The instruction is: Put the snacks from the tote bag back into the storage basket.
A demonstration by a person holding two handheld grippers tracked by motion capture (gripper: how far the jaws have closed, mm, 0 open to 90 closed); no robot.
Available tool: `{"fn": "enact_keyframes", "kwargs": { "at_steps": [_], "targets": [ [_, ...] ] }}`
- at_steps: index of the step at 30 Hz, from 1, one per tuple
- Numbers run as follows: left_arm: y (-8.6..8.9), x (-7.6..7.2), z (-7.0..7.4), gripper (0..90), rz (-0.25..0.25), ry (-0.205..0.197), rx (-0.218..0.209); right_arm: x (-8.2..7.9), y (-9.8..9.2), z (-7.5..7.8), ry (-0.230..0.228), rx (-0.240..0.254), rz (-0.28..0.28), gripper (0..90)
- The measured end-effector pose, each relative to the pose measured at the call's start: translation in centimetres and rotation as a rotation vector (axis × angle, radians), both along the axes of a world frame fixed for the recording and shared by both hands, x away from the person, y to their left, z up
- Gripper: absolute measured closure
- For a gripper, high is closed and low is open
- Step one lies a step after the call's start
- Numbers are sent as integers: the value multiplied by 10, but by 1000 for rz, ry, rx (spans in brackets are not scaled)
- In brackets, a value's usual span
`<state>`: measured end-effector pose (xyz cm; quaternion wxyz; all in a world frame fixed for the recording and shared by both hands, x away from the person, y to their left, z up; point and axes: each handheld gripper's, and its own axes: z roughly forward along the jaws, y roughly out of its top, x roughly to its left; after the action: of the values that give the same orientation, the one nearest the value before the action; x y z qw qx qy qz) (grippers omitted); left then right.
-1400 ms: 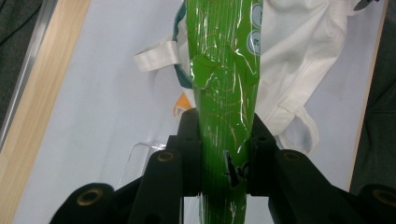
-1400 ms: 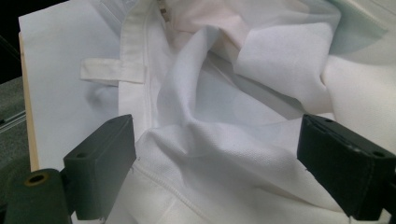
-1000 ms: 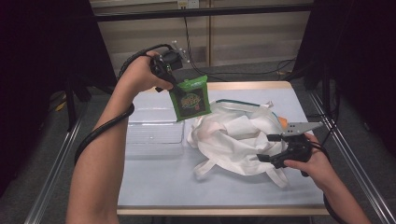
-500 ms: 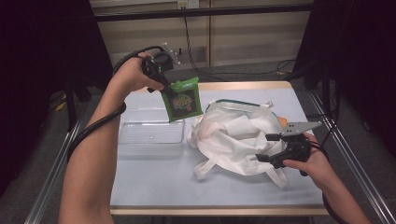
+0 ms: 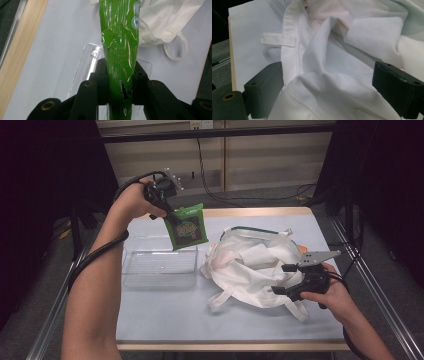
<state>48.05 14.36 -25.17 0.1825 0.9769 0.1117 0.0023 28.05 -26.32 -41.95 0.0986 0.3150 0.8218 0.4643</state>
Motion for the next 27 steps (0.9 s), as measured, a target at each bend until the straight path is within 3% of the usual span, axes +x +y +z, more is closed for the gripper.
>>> {"fn": "enact_keyframes", "kwargs": {
  "at_steps": [2,3,5,6,8,11,13,15,16,17,19,20,22,23,24,25,26,27],
  "targets": [
    [3,2,-2,729,-7,5,16,0,0,0,2,1,1,101],
    [3,0,-5,729,32,11,-11,0,0,0,2,1,1,101],
    [5,4,-4,729,-22,-2,34,0,0,-1,3,-3,2,101],
    [6,4,-6,728,-6,-5,20,0,0,-1,5,-5,6,101],
    [9,7,-7,728,-28,-11,40,0,0,-1,6,-4,7,101],
    [13,8,-12,728,4,6,35,-1,1,-1,5,-4,8,101],
    [16,10,-13,728,-4,-1,52,-1,1,0,4,-4,8,101],
    [18,10,-15,728,7,6,40,-1,1,0,6,-4,10,100],
    [18,9,-17,728,36,12,18,0,1,-1,6,-2,12,100],
    [20,12,-16,728,4,6,50,-1,1,-1,7,-2,11,100],
    [21,10,-20,728,49,21,18,-1,2,-1,7,-2,12,100],
    [23,13,-19,729,5,6,58,-1,2,-1,8,-1,13,100],
    [25,12,-21,729,54,22,36,-1,2,-1,8,1,14,100],
    [27,15,-21,729,19,14,61,-1,2,-1,10,5,11,100],
    [28,14,-23,729,50,21,39,-1,2,-1,9,5,12,99],
    [30,15,-24,729,44,21,52,-1,2,-1,7,1,15,99],
    [31,13,-28,730,71,16,24,-1,2,-1,5,-1,17,99],
    [31,14,-28,730,71,29,32,-1,2,-1,8,3,14,99]
  ]
}}
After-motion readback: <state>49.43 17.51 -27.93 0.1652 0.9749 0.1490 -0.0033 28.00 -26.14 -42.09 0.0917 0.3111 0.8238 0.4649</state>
